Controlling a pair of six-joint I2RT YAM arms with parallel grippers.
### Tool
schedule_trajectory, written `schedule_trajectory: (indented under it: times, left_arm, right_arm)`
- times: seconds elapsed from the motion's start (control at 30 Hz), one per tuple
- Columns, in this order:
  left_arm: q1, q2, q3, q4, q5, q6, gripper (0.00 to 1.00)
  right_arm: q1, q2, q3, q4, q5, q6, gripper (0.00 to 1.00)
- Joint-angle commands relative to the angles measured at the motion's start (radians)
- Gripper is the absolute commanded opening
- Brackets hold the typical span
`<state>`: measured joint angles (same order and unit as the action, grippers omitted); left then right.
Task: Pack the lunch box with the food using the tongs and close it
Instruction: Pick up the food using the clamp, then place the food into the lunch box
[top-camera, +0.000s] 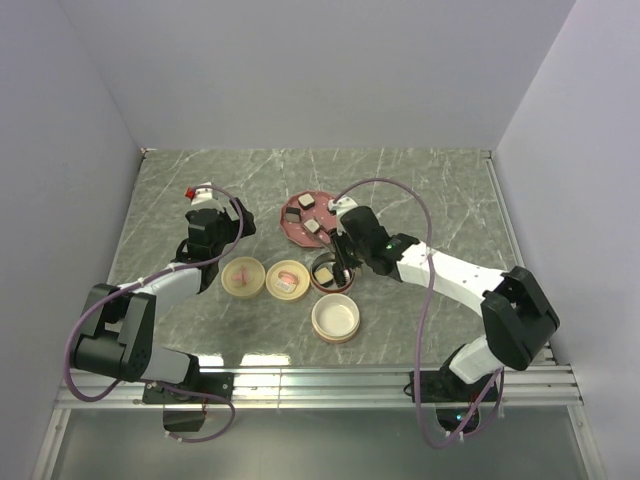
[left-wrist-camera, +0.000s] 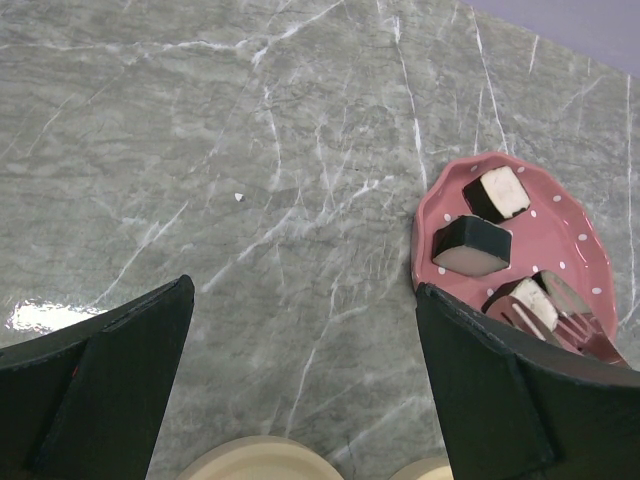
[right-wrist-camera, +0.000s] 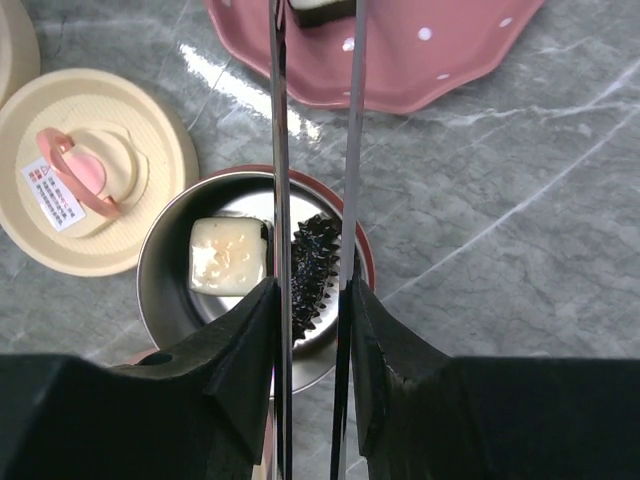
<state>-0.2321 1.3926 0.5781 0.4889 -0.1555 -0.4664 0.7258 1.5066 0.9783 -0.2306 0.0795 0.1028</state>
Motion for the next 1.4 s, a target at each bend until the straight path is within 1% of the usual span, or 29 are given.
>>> schedule_trajectory:
  times: [0.0,0.17,0.37,0.57,0.67,0.7,0.73,0.83,0.9,1.03,1.17,1.37]
  left_arm:
    - [0.005,0.008,0.034,0.031,-0.004,-0.006,0.99]
    - [0.005,0.011,0.035,0.031,-0.003,-0.008,0.99]
    - [0.005,0.011,0.037,0.033,-0.001,-0.006,1.0]
    - [0.005,0.009,0.037,0.031,0.001,-0.006,0.99]
    - [0.005,0.008,0.039,0.031,0.002,-0.006,1.0]
    - [0.005,0.008,0.037,0.031,0.004,-0.005,1.0]
    - [0.005,0.009,0.039,0.031,0.002,-0.006,1.0]
    - [0.005,0.011,0.042,0.031,0.008,-0.005,0.99]
    - [0.007,0.013,0.042,0.03,0.01,-0.006,0.99]
    - [0.008,0.009,0.039,0.034,0.013,-0.006,0.99]
    - [0.01,0.006,0.035,0.034,0.016,-0.008,1.0]
    - [0.013,-0.003,0.031,0.036,0.017,-0.008,0.99]
  right_arm:
    - [-0.011,-0.074,0.016,0.019,0.057,0.02,0.08]
    - [-0.011,-0.158,-0.021,0.036,0.085,0.038,0.05]
    - [-0.011,-0.223,-0.046,0.016,0.095,0.063,0.03]
    - [0.021,-0.344,-0.124,-0.012,0.103,0.118,0.03]
    - [0.082,-0.42,-0.165,-0.041,0.141,0.164,0.03]
    - [0.102,-0.462,-0.18,-0.065,0.176,0.175,0.03]
    - [0.151,-0.483,-0.188,-0.078,0.19,0.189,0.03]
    - [0.225,-0.56,-0.213,-0.119,0.227,0.257,0.03]
    - [0.244,-0.603,-0.225,-0.16,0.241,0.287,0.03]
    - [0.31,-0.637,-0.233,-0.262,0.321,0.386,0.03]
    - [0.392,-0.681,-0.24,-0.361,0.347,0.455,0.03]
    - [0.457,-0.798,-0.253,-0.492,0.381,0.561,0.02]
